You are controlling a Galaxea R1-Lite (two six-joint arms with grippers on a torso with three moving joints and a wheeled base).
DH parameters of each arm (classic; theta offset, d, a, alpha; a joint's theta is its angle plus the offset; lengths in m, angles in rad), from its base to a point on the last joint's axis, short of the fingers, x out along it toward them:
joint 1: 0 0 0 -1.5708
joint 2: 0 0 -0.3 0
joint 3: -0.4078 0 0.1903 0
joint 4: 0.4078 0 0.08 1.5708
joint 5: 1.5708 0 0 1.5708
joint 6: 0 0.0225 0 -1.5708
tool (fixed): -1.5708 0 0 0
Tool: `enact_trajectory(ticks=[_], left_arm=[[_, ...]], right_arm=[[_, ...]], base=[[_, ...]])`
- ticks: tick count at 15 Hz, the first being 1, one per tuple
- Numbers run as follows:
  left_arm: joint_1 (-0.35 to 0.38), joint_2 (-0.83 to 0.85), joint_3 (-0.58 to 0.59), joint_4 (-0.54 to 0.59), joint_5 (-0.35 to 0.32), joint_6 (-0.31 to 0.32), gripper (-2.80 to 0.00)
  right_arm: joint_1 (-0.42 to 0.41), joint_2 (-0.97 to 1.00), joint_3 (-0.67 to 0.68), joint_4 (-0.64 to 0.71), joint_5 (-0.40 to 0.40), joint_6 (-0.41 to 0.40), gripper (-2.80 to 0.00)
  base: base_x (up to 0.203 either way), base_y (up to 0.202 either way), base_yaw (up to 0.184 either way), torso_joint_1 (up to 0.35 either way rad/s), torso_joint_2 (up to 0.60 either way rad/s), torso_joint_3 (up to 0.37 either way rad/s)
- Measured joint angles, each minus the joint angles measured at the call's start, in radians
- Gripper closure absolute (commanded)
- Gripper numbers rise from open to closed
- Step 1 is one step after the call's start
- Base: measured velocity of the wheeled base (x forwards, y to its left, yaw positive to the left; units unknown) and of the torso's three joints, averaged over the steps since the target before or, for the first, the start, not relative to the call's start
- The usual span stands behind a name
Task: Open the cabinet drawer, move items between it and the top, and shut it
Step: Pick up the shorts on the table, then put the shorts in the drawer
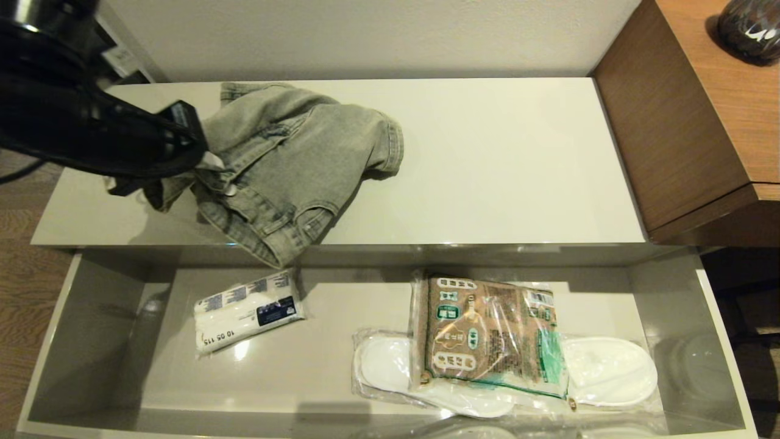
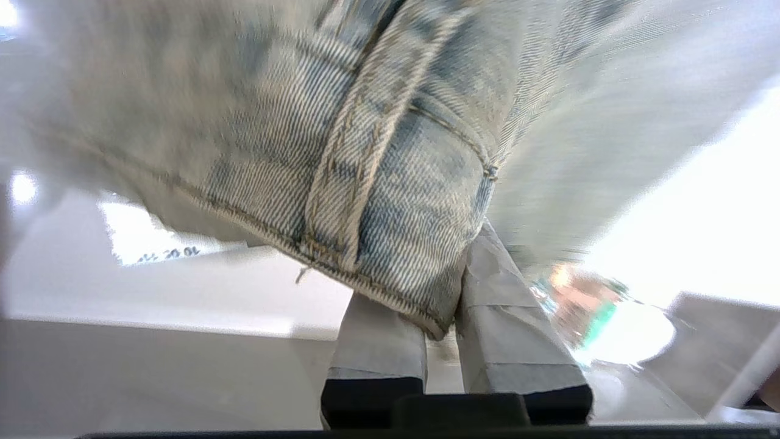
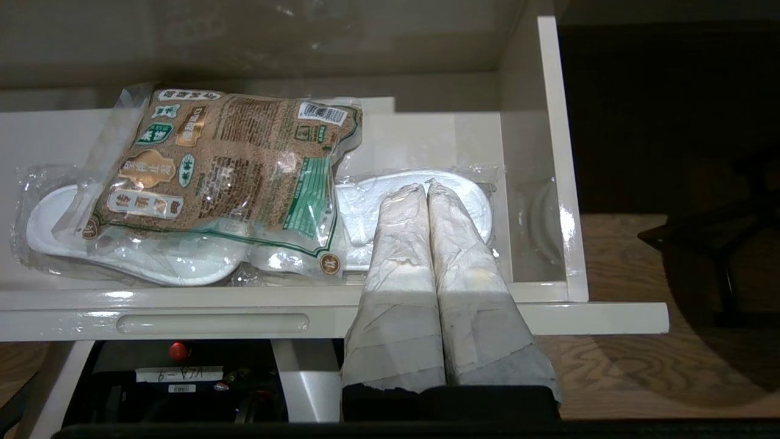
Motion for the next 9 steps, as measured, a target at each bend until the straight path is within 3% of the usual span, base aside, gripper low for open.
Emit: enact_trajectory(ticks=[3,7,9], left_arm=[[-0.007,-0.212,0.013,0.134,-0.040,0.039,0.00],[-0.010,-0.444,-0.050,0.432,-0.078,0.120,0.00],[-0.014,-0.531,-0.084,0.573,-0.134,0.174,0.00]], right_arm=[[-0.001,0.000,0.000,0.000,0.000,0.000,0.00],[0.000,0.000,0.000,0.000,0.000,0.000,0.00],[0.000,0.000,0.000,0.000,0.000,0.000,0.00]], base=[[0.000,0.000,0.000,0.000,0.00,0.000],[0.000,0.000,0.000,0.000,0.00,0.000],[0.000,0.000,0.000,0.000,0.00,0.000]])
